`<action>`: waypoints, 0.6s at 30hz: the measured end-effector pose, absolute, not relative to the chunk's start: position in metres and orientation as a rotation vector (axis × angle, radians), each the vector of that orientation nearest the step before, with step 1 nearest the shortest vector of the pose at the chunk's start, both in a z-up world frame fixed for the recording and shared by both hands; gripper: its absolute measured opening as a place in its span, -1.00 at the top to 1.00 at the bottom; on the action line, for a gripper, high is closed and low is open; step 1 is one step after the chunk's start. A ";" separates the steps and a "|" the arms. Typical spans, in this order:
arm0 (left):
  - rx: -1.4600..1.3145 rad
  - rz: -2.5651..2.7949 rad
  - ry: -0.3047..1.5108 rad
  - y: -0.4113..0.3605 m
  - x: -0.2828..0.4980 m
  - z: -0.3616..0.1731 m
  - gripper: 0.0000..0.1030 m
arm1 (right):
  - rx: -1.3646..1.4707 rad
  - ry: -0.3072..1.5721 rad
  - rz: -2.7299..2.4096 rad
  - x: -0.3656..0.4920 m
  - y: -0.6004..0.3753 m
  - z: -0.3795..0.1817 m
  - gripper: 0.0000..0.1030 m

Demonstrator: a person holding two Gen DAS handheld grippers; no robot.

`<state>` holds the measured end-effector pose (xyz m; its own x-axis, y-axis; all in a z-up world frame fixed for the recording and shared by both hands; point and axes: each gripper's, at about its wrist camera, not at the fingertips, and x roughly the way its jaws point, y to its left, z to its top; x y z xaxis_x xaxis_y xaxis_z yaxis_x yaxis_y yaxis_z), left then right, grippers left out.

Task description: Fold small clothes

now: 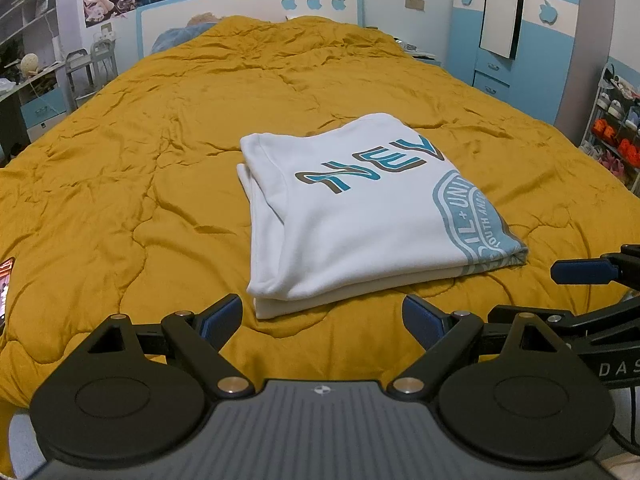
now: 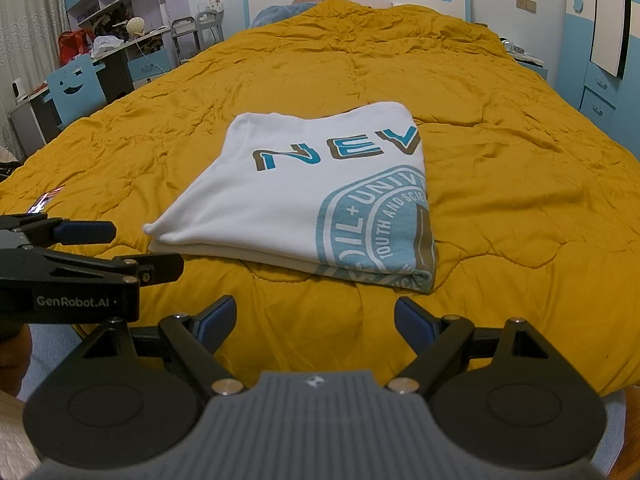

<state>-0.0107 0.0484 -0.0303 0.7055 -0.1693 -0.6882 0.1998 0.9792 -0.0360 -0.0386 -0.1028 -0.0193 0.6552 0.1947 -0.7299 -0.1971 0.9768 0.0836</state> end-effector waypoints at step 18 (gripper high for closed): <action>0.045 -0.209 0.763 0.049 -0.011 -0.031 -1.00 | 0.000 0.836 0.222 -0.038 -0.104 -0.021 -0.59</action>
<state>-0.0111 0.0489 -0.0313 0.7031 -0.1713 -0.6902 0.2038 0.9784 -0.0352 -0.0381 -0.1036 -0.0212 0.6485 0.1951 -0.7358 -0.1951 0.9769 0.0871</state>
